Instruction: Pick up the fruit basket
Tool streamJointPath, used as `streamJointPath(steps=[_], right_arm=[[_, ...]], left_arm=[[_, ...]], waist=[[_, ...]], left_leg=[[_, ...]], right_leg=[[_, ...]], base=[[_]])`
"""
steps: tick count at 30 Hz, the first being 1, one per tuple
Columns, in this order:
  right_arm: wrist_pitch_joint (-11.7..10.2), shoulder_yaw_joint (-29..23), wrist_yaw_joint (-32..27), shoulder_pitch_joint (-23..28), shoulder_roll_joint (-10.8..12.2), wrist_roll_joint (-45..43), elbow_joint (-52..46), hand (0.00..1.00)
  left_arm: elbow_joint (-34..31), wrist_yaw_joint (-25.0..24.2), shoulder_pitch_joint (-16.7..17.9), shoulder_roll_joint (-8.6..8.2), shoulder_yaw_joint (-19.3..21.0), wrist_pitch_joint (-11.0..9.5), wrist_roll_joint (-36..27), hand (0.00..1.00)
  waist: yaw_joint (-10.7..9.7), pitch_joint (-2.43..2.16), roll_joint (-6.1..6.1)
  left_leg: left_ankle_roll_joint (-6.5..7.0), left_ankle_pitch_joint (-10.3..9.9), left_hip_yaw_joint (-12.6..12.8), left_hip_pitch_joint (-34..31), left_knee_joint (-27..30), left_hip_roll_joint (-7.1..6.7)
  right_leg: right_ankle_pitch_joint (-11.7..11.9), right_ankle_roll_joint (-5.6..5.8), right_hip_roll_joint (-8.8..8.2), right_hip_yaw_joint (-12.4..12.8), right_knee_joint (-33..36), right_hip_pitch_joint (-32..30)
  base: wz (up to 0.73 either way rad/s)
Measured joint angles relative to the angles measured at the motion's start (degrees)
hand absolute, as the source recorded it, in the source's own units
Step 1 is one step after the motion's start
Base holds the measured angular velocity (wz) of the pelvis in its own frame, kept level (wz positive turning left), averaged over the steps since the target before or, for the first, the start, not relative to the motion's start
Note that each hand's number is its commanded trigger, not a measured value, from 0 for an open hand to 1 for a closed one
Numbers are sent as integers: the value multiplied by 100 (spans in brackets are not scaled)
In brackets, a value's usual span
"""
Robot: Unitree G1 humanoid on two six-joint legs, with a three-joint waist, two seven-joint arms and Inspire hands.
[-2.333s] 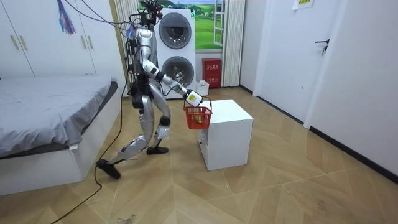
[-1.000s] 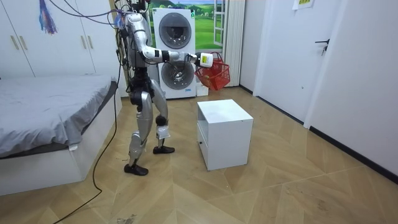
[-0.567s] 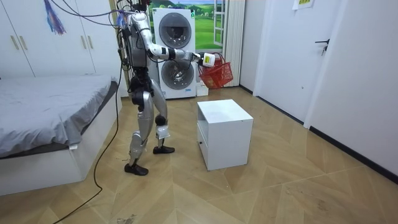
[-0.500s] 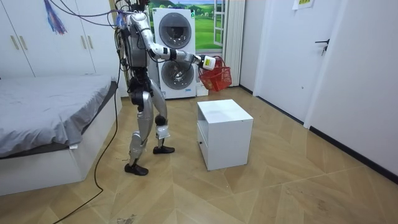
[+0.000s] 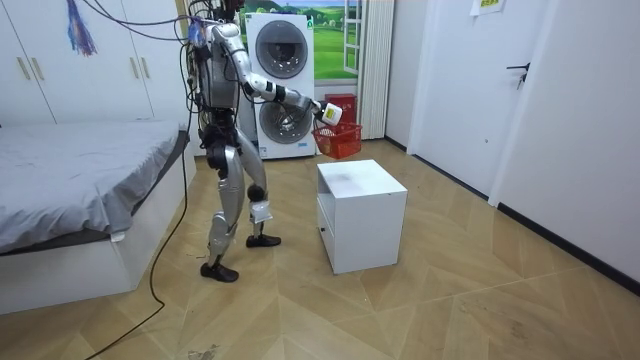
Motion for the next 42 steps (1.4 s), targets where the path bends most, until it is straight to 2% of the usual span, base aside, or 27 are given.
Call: streamJointPath(steps=[5, 8, 11, 12, 13, 14, 15, 16, 17, 18, 20, 21, 22, 23, 24, 25, 26, 31, 35, 40, 41, 42], right_arm=[[6, 1, -19, -1, 28, 119, 496, 100], [2, -1, 4, 0, 31, 134, 498, 100], [-30, 2, 36, 52, 93, 160, 528, 100], [-40, 8, 141, 112, 104, 139, 537, 100], [-55, 8, 185, 134, 131, 127, 622, 100], [-56, 10, 183, 134, 149, 127, 667, 100], [-69, 9, 196, 137, 182, 127, 698, 100], [-94, 5, 246, 134, 198, 131, 708, 100], [-109, 3, 268, 133, 194, 127, 718, 100], [-156, 3, 318, 125, 184, 108, 806, 100], [-167, 8, 387, 125, 185, 99, 976, 100], [-166, 8, 379, 127, 183, 99, 1034, 100], [-166, 7, 378, 127, 174, 116, 1073, 100], [-166, 7, 376, 127, 171, 119, 1085, 100], [-167, 7, 376, 126, 166, 124, 1086, 100], [-169, -3, 381, 125, 143, 125, 1087, 100], [-172, -4, 387, 124, 117, 125, 1090, 100], [-215, -8, 417, 124, 71, 199, 1189, 100], [-303, -11, 417, 123, 51, 389, 1188, 100], [-351, -39, 416, 101, -9, 398, 1188, 100], [-360, -39, 416, 94, -9, 398, 1189, 24], [-364, -47, 420, 59, -9, 396, 1194, 0]], left_arm=[[0, -20, 28, 22, -50, -18, 1, 0], [60, -93, 40, 35, -40, -110, -3, 0], [206, -116, 26, 41, -75, -224, -10, 0], [251, -107, 30, 42, -77, -260, -22, 0], [261, -99, 12, 52, -74, -264, -35, 0], [251, -93, 2, 60, -74, -274, -62, 0], [236, -82, -65, 90, -123, -311, -153, 0], [227, -81, -155, 120, -152, -364, -242, 0], [224, -80, -191, 121, -159, -409, -243, 0], [235, -82, -296, 133, -234, -467, -245, 0], [219, -80, -374, 157, -342, -516, -296, 0], [204, -77, -377, 152, -417, -528, -325, 0], [205, -78, -377, 148, -493, -522, -356, 0], [212, -80, -377, 147, -496, -523, -357, 0], [219, -73, -374, 154, -492, -517, -364, 0], [222, -39, -369, 160, -491, -517, -397, 0], [229, -23, -368, 153, -492, -516, -408, 0], [299, 4, -178, 180, -489, -510, -468, 0], [308, -41, -112, 179, -489, -508, -469, 0], [338, -66, -114, 179, -491, -509, -484, 0], [344, -83, -114, 179, -491, -509, -484, 0], [348, -120, -114, 176, -490, -509, -481, 0]], waist=[[2, -2, 6], [-7, -19, -17], [-15, -18, -11], [-54, -12, 5], [-35, 16, 68], [-23, 10, 92], [-58, 34, 145], [-59, 61, 217], [-67, 60, 236], [-107, 46, 303], [-161, 38, 405], [-168, 36, 458], [-173, 32, 499], [-172, 31, 504], [-189, 27, 510], [-210, 23, 515], [-210, 26, 520], [-206, 21, 557], [-212, 20, 558], [-222, 25, 569], [-221, 27, 572], [-231, 36, 589]], left_leg=[[90, 9, 31, -102, -29, -178], [203, -105, 161, -117, 58, -259], [366, -270, 301, -6, 214, -333], [439, -377, 336, 92, 300, -386], [485, -488, 348, 221, 382, -388], [502, -552, 343, 260, 413, -374], [533, -608, 293, 341, 434, -364], [570, -637, 258, 371, 437, -354], [582, -643, 245, 380, 438, -348], [611, -643, 245, 393, 431, -337], [662, -651, 255, 443, 424, -337], [679, -664, 260, 473, 403, -337], [682, -665, 262, 504, 355, -337], [682, -665, 264, 522, 323, -337], [678, -667, 251, 532, 299, -337], [667, -672, 223, 548, 265, -340], [661, -671, 211, 570, 238, -337], [601, -631, 92, 976, -166, -258], [595, -628, 62, 1133, -321, -229], [596, -628, 23, 1103, -343, -230], [596, -628, 22, 1105, -355, -230], [596, -628, 19, 1091, -365, -231]], right_leg=[[-105, 97, -224, -6, 164, -174], [-146, 191, -336, 43, 264, -138], [-134, 201, -585, 201, 1003, -319], [-66, 162, -738, 383, 1568, -473], [155, 121, -819, 560, 2105, -667], [312, 75, -840, 651, 2345, -785], [584, -40, -887, 774, 2802, -1007], [577, -34, -859, 866, 3031, -1266], [528, -10, -851, 892, 3085, -1392], [433, 17, -770, 974, 3061, -1686], [330, 15, -624, 1055, 2581, -1959], [336, 5, -503, 1100, 2027, -2030], [396, -43, -376, 1167, 1471, -2085], [452, -89, -324, 1167, 1217, -2091], [672, -121, -209, 1195, 908, -2089], [1045, -163, -145, 1201, 720, -2004], [1184, -160, -129, 1152, 662, -1971], [1324, -169, 40, 1012, 95, -1449], [1366, -153, 112, 1003, -142, -1256], [1364, -149, 100, 864, -221, -1256], [1364, -149, 100, 862, -224, -1257], [1364, -149, 101, 860, -227, -1271]], base=[[7], [-3], [-11], [-9], [-10], [-13], [-10], [-3], [3], [11], [9], [-3], [-8], [0], [12], [16], [16], [2], [1], [4], [0], [0]])
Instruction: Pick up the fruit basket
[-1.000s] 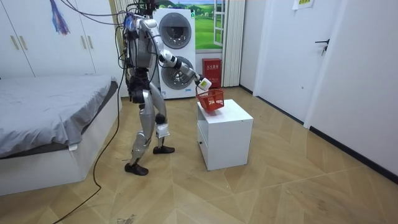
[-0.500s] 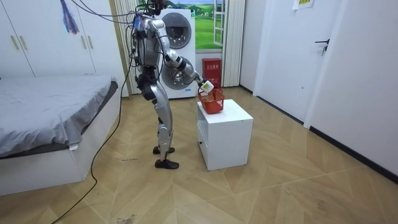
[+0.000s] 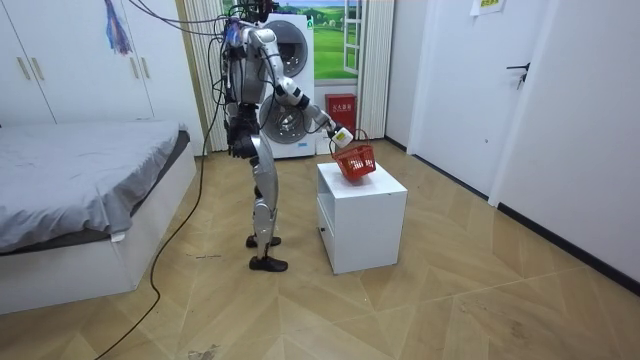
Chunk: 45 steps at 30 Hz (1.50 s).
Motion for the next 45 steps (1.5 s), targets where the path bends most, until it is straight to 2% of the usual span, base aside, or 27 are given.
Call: streamJointPath(steps=[5, 10, 16, 30, 45], right_arm=[[-71, -50, 18, -134, -37, -4, 237, 0], [-76, -193, 124, -180, -106, 217, 581, 0], [-76, -202, 262, -189, -213, 213, 861, 0], [-75, -199, 459, -293, -215, 213, 1091, 0], [-117, -200, 478, -300, -217, 228, 1057, 0]], left_arm=[[-12, -27, 3, -3, 1, 16, 21, 0], [-8, -27, 3, -21, 1, 103, 17, 0], [126, -25, 3, -18, 3, 113, 9, 0], [160, -25, 2, -20, -1, 122, 9, 0], [157, -9, 2, -45, -2, 82, -143, 0]], waist=[[-10, 1, 124], [-5, -31, 253], [-13, -32, 263], [-73, -31, 262], [-103, -30, 228]], left_leg=[[0, 0, -15, -92, -15, -4], [-1, 1, -13, -165, -28, -4], [-1, 2, -12, -198, -31, -4], [1, 3, -12, -170, -108, -4], [8, 8, 79, -31, -214, 10]], right_leg=[[1, 1, -1, -11, -5, -65], [1, 1, -8, -3, 13, -157], [1, 1, -22, -33, 10, -205], [-2, 4, -65, -172, -11, -200], [-5, 10, -65, -138, -93, -108]], base=[[1], [0], [0], [0], [-3]])
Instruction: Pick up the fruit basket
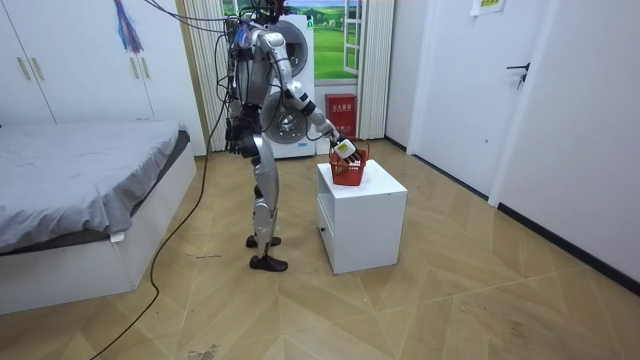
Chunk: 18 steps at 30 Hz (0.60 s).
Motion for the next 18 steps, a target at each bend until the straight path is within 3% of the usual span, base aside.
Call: streamJointPath(steps=[5, 8, 11, 15, 18], right_arm=[[-84, -2, -46, 50, -7, -1, -276, 0], [-97, -42, -41, 160, -11, -35, -303, 0], [-101, -266, -13, 438, -12, -64, -522, 0], [-101, -445, -16, 921, -27, -25, -989, 0], [-111, -472, -23, 1268, -39, -15, -1397, 0]], left_arm=[[3, -11, 7, 4, 7, -41, 0, 0], [-54, -16, 7, 1, 46, -75, 4, 0], [-89, 16, 8, -17, 370, -84, -4, 0], [-270, 140, 200, -17, 464, -84, -62, 0], [-274, 202, 262, -14, 468, -77, -57, 0]], waist=[[-178, -13, -96], [-338, -48, -169], [-347, -101, -312], [-664, -107, -415], [-808, -159, -510]], left_leg=[[2, 3, 46, 162, -103, 21], [2, 3, 59, 266, -137, 30], [2, 3, 219, 351, -231, 61], [2, 2, 220, 594, -377, 82], [-10, 10, 273, 771, -519, 110]], right_leg=[[0, 0, 62, 46, -56, 118], [-1, 1, 72, 59, -136, 249], [0, 5, 74, 138, -181, 258], [47, 18, 161, 135, -350, 522], [94, 21, 219, 220, -498, 670]], base=[[-3], [2], [-21], [-3], [-11]])
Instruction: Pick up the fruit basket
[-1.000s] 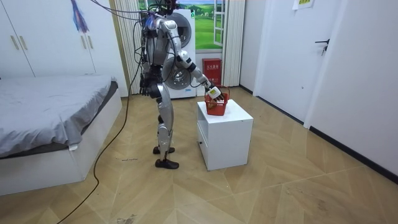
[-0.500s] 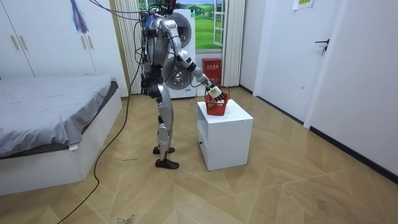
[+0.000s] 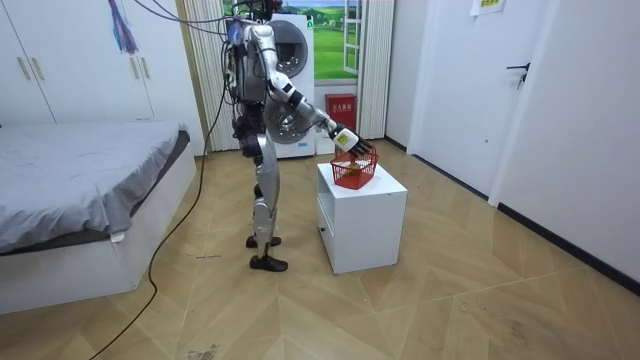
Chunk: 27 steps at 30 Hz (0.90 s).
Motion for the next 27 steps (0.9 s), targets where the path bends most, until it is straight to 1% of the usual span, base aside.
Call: streamJointPath(steps=[1, 2, 4, 6, 8, 10, 11, 13, 15, 17, 19, 20, 21, 23, 24, 26, 27], right_arm=[[-2, -9, 4, 155, 0, -1, -169, 0], [-4, -22, 12, 233, 0, -5, -241, 0], [-6, -191, 34, 541, 0, -36, -546, 0], [-7, -327, 46, 716, 0, -67, -709, 0], [-13, -511, 46, 866, 0, -149, -837, 0], [-23, -700, 32, 1047, 2, -178, -887, 0], [-23, -738, 8, 1107, 1, -180, -940, 0], [-24, -865, -24, 1389, 2, -147, -1302, 0], [-24, -878, -29, 1478, 2, -147, -1413, 0], [-24, -879, -28, 1559, 1, -167, -1445, 0], [-22, -878, -23, 1756, 1, -320, -1434, 0], [-19, -878, -22, 1799, 1, -379, -1425, 0], [-2, -878, -19, 1865, 2, -536, -1399, 0], [5, -878, -10, 1922, 8, -586, -1327, 0], [6, -883, -24, 1937, 9, -586, -1258, 0], [-5, -915, -25, 1986, 12, -609, -1057, 0], [-4, -934, -43, 2005, 26, -694, -796, 0]], left_arm=[[-8, 23, 0, -2, 13, -6, 5, 0], [-9, 36, 0, -3, 24, -7, 9, 0], [-34, 55, 1, -53, 127, -20, 65, 0], [-26, 55, 3, -60, 188, -22, 63, 0], [2, 64, 7, -65, 269, -35, 57, 0], [-5, 96, 64, -100, 484, -43, 55, 0], [-8, 113, 66, -107, 535, -43, 55, 0], [-11, 229, 66, -125, 682, -22, 55, 0], [-18, 300, 65, -125, 718, -14, 55, 0], [-33, 331, 66, -125, 718, -10, 61, 0], [-41, 352, 69, -124, 718, -9, 64, 0], [-50, 352, 73, -125, 718, -6, 64, 0], [-71, 361, 103, -126, 718, 0, 64, 0], [-140, 444, 197, -128, 717, 15, 63, 0], [-194, 462, 260, -128, 718, 42, 63, 0], [-239, 473, 271, -132, 723, 86, 58, 0], [-238, 484, 279, -159, 772, 88, 59, 0]], waist=[[-28, -9, -29], [-36, -20, -45], [-120, -16, -45], [-176, -16, -44], [-230, -8, -36], [-291, -3, -38], [-303, -3, -41], [-306, 0, -52], [-321, 8, -69], [-359, 23, -93], [-377, 14, -124], [-382, 17, -132], [-399, 22, -145], [-447, 31, -149], [-461, 26, -141], [-492, 7, -144], [-482, 5, -138]], left_leg=[[-1, -1, 60, 90, -41, 31], [-2, 0, 92, 139, -81, 38], [-2, -1, 93, 267, -162, 42], [-2, -1, 94, 319, -196, 42], [-2, -1, 108, 370, -222, 42], [-2, -1, 139, 507, -302, 42], [-3, -1, 151, 534, -321, 46], [-7, 2, 192, 597, -376, 61], [-8, 3, 217, 627, -376, 67], [-9, 2, 251, 681, -384, 71], [-13, -1, 249, 716, -416, 73], [-13, -1, 248, 720, -418, 72], [-13, -1, 248, 733, -418, 70], [-13, -1, 236, 775, -423, 70], [-14, -3, 232, 795, -459, 70], [-15, -3, 238, 830, -472, 72], [-17, -4, 255, 904, -498, 79]], right_leg=[[39, 0, 50, 69, -100, 86], [43, -1, 53, 71, -134, 116], [53, 4, 72, 69, -214, 248], [51, 7, 77, 79, -215, 280], [43, 14, 90, 133, -223, 308], [36, 25, 119, 239, -317, 433], [35, 27, 120, 241, -318, 445], [34, 28, 130, 255, -318, 472], [30, 25, 135, 276, -318, 491], [29, 24, 141, 303, -330, 537], [29, 24, 142, 290, -331, 568], [30, 24, 142, 290, -330, 572], [31, 24, 142, 289, -329, 583], [31, 24, 142, 285, -333, 629], [31, 24, 148, 302, -333, 649], [35, 27, 168, 346, -364, 682], [46, 33, 184, 371, -418, 771]], base=[[-23], [-17], [-4], [-2], [-4], [-7], [-11], [-10], [-7], [-6], [0], [0], [0], [0], [0], [-2], [0]])
